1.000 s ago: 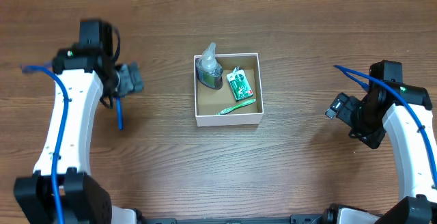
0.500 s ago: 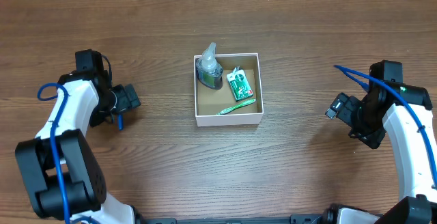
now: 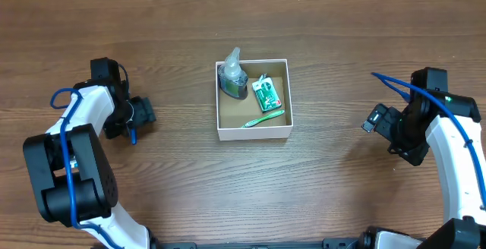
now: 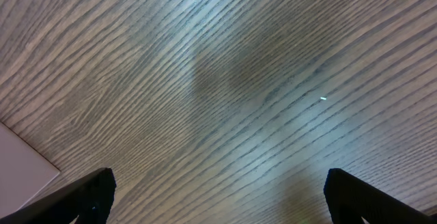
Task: Pack container
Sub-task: 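Grasp the blue razor with left gripper and lift toward box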
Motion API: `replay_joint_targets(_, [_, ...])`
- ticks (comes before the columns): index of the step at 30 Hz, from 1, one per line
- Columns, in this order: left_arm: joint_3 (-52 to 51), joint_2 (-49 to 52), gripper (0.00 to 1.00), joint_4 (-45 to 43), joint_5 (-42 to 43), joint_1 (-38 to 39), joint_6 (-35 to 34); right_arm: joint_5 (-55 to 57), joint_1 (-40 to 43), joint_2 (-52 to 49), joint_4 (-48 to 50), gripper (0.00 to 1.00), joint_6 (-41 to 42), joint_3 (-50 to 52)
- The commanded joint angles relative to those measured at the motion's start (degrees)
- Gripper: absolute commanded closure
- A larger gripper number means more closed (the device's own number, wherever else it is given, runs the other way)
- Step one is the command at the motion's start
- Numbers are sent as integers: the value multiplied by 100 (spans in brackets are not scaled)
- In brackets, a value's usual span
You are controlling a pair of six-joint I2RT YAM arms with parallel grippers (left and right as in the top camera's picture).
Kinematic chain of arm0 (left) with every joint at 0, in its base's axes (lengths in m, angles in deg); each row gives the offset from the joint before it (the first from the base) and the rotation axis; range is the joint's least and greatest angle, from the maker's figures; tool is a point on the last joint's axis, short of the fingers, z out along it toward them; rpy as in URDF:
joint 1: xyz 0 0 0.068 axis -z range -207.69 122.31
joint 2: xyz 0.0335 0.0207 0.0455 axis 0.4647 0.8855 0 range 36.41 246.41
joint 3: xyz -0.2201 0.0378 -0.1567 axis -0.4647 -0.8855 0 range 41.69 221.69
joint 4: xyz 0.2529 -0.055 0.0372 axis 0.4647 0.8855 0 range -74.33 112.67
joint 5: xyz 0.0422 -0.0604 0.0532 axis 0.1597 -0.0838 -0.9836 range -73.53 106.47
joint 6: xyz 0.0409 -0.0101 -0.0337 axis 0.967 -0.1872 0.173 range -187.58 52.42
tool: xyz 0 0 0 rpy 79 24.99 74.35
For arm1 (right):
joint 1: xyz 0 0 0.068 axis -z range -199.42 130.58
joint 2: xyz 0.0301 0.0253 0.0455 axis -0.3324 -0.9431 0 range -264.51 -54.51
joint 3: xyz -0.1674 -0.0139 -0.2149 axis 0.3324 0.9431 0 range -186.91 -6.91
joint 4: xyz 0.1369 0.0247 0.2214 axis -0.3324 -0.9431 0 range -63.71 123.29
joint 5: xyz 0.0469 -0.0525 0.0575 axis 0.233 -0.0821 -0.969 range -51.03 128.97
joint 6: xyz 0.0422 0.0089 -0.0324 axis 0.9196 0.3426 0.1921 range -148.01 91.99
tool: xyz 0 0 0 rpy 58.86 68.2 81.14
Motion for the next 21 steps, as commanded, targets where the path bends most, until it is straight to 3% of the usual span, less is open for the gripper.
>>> replay_joint_targets(1, [-9,168,39,-24,-94,-26,87,4,11,35,22,0,-22,-98])
replay_joint_targets(15, [87,166,96,37,-92,-26,87,4,11,35,22,0,-22,-98])
replay_joint_targets(21, [1233,2,96,990,-48,-7,131,4,11,35,20,0,-22,-98])
